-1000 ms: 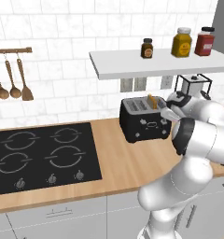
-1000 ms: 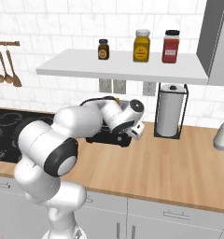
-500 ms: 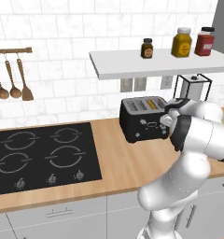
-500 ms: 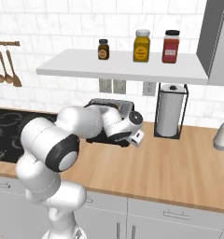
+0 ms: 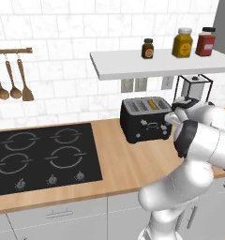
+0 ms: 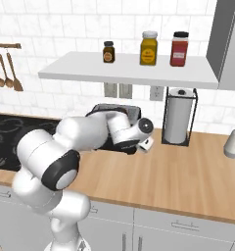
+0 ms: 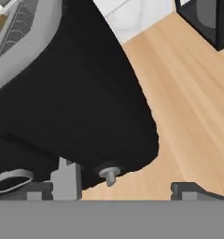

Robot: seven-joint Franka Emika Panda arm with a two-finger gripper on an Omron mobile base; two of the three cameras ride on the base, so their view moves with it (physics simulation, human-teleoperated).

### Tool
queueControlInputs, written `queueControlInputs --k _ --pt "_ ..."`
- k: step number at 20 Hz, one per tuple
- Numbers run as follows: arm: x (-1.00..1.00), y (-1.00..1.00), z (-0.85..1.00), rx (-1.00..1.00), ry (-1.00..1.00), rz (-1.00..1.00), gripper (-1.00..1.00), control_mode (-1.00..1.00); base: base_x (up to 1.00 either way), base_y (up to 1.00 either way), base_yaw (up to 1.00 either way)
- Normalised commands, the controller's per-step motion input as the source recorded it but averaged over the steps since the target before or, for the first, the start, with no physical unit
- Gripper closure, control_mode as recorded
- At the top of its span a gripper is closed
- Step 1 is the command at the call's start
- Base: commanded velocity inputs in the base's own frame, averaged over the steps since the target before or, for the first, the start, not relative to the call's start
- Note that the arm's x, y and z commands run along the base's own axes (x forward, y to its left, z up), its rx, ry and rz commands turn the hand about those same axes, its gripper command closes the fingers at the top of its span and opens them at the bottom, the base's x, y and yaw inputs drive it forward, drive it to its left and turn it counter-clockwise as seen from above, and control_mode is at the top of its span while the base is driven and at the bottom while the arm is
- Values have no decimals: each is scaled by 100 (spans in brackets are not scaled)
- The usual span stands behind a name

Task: Start the toaster. Once the lever pops up, take the bread to the plate on the dining counter.

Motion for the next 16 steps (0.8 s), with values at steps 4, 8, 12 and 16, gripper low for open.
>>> queueControlInputs --k 4,8,12,16 --pt "-62 -3 100 -3 -25 -8 -100 -100 0 0 0" --pt "-29 4 100 -14 -16 -2 -100 -100 0 0 0" --pt "2 41 100 -24 0 1 -100 -100 0 0 0" --pt "3 55 81 -34 4 6 -100 -100 0 0 0"
